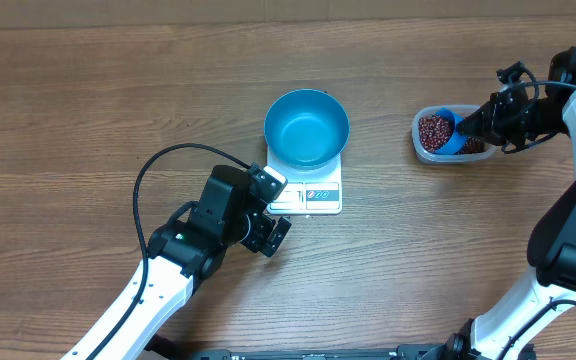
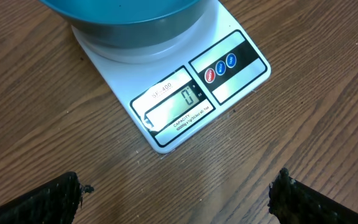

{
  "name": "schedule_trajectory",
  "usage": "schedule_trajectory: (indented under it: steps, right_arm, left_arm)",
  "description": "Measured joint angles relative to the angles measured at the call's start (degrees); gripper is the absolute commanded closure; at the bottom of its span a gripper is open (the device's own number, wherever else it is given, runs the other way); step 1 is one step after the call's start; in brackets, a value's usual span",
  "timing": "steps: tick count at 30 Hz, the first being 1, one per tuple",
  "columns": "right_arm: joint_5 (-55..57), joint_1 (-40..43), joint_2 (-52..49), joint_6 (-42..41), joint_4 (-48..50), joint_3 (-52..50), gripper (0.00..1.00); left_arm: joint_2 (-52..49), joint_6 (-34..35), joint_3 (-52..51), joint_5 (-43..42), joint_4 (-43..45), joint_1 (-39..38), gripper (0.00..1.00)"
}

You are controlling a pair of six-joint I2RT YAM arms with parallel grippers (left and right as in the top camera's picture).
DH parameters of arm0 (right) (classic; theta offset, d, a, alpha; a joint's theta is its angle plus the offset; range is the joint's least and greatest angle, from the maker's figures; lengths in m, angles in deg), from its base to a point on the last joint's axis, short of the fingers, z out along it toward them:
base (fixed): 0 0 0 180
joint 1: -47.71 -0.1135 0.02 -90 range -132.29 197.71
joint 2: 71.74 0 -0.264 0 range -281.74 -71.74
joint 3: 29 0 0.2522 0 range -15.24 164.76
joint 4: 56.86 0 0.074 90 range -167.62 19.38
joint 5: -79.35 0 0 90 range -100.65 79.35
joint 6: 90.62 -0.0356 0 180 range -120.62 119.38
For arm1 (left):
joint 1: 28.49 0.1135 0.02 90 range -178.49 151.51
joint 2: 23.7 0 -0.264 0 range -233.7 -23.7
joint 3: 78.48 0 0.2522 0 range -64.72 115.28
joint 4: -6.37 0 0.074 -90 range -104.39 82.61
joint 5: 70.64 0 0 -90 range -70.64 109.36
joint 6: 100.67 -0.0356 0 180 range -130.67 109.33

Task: Scoop item into bowl and weigh 150g on scale
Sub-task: 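Carry the filled scoop to the teal bowl and pour beans in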

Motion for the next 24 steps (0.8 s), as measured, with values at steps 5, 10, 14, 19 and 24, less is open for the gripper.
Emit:
schedule_trajectory:
  steps: [5, 10, 14, 19, 24]
  right_arm:
    - [-1.2, 1.2, 0.0, -0.6, -0.4, 0.0, 0.96]
    - [-2.3, 3.8, 0.0, -0.6, -0.6, -0.3, 0.96]
    - [-3.3, 5.7, 0.0, -0.5, 0.4, -1.7, 0.96]
    - [-4.7, 7.7, 0.0, -0.4, 0.8, -2.5, 0.96]
    - [-9.2, 12.1, 0.0, 0.4, 0.2, -2.6, 0.96]
  left_arm:
    - [0.0, 0.0, 0.0, 0.0, 0.0, 0.0, 0.00]
    - [0.0, 0.0, 0.0, 0.0, 0.0, 0.0, 0.01]
    - [0.0, 0.0, 0.0, 0.0, 0.0, 0.0, 0.00]
    - [0.0, 0.0, 0.0, 0.0, 0.0, 0.0, 0.00]
    - [0.0, 0.0, 0.0, 0.0, 0.0, 0.0, 0.00]
